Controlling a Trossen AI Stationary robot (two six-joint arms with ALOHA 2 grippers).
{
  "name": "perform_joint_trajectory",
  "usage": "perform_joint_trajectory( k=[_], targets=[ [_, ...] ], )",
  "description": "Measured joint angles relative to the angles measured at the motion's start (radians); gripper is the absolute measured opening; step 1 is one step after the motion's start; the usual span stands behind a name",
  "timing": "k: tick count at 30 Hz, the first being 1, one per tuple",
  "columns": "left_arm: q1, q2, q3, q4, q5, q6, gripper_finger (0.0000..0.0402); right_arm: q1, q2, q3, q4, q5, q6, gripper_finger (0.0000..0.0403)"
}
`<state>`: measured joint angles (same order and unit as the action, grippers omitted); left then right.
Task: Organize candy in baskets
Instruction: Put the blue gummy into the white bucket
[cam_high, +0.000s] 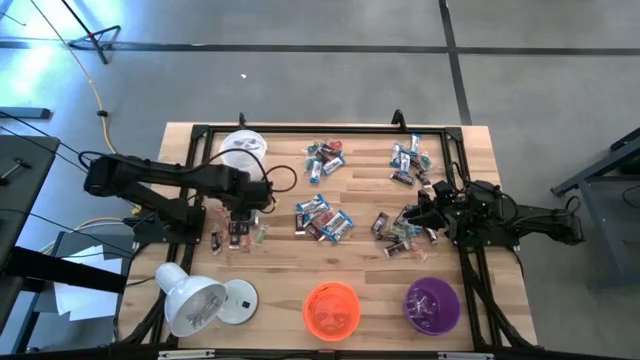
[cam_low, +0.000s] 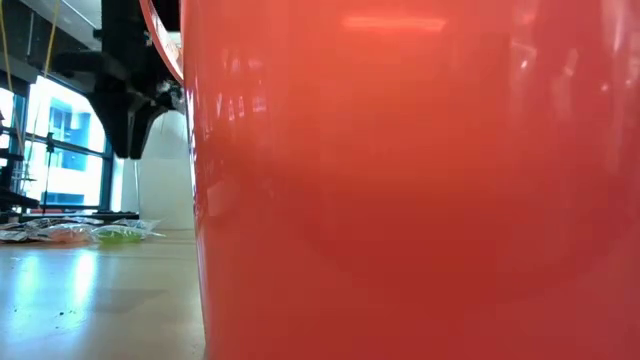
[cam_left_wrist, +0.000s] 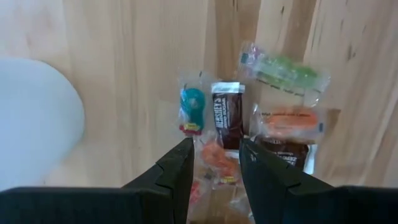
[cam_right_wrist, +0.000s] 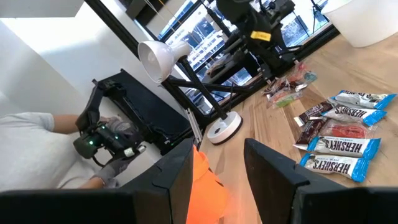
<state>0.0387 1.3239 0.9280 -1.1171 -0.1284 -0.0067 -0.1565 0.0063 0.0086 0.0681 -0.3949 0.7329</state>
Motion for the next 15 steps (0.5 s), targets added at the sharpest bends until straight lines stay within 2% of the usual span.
perform_joint_trajectory(
  k=[12, 15],
  targets=[
    [0.001, 0.001, -0.185, 0.224, -0.038, -0.008, 0.0115, 0.0, 0.0, 0.0, 0.0, 0.0, 0.0, 0.0138],
    [0.008, 0.017, -0.19, 0.243, -0.042, -0.008, 0.0115, 0.0, 0.0, 0.0, 0.0, 0.0, 0.0, 0.0138]
  ],
)
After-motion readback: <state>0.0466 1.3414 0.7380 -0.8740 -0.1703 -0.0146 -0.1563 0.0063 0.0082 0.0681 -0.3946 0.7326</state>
